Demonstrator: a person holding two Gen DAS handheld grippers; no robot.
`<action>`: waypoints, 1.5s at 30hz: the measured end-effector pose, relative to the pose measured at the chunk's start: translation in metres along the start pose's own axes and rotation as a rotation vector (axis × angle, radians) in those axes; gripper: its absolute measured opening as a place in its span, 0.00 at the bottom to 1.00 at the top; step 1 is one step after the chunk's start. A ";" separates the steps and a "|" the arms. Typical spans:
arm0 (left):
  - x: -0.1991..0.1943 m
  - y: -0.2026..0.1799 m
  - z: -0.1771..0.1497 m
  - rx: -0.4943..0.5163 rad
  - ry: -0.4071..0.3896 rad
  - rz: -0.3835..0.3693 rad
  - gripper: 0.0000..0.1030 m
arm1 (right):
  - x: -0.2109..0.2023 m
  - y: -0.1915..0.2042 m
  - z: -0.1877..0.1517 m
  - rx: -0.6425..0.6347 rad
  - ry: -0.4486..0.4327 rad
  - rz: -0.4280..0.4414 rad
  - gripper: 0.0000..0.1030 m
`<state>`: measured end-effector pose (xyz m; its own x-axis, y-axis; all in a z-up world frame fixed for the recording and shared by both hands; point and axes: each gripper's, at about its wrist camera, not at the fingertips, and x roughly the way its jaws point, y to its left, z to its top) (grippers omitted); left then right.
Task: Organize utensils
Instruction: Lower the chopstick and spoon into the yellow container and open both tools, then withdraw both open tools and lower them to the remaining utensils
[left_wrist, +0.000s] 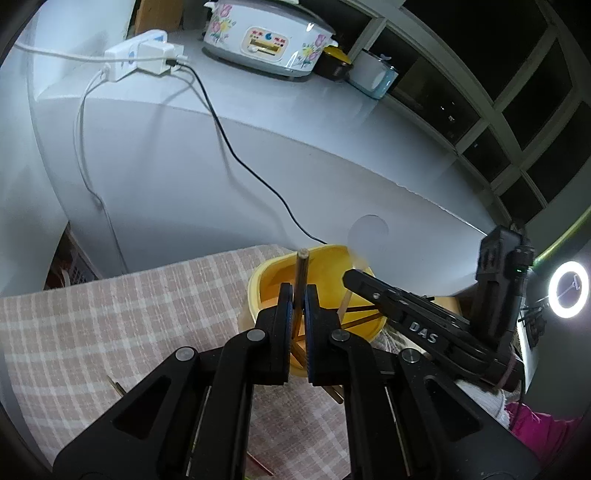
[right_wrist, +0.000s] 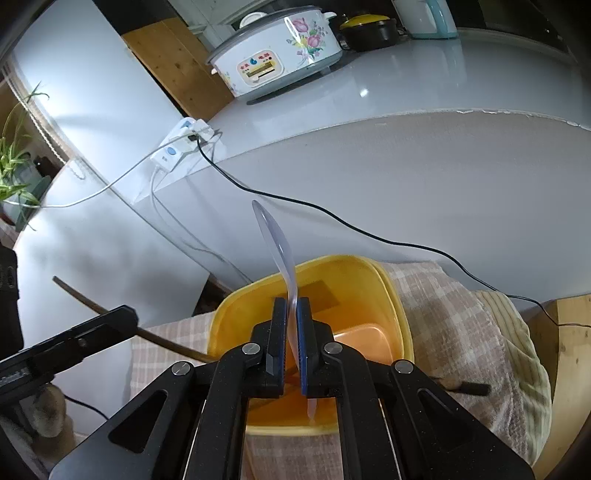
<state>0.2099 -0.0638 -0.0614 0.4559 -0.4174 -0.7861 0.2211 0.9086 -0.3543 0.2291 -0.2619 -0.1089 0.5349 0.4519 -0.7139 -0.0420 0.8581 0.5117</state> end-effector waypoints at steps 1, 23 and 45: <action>0.002 0.000 -0.001 -0.005 0.001 0.002 0.03 | -0.001 0.000 0.000 0.001 0.000 0.002 0.04; -0.019 -0.006 -0.010 0.028 -0.049 0.063 0.04 | -0.020 0.006 -0.003 -0.022 0.021 -0.004 0.09; -0.075 0.066 -0.019 -0.080 -0.129 0.163 0.12 | -0.076 0.028 -0.006 -0.155 0.035 0.103 0.18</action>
<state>0.1739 0.0275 -0.0350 0.5879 -0.2582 -0.7666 0.0688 0.9602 -0.2706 0.1820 -0.2708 -0.0438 0.4915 0.5450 -0.6792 -0.2261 0.8331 0.5049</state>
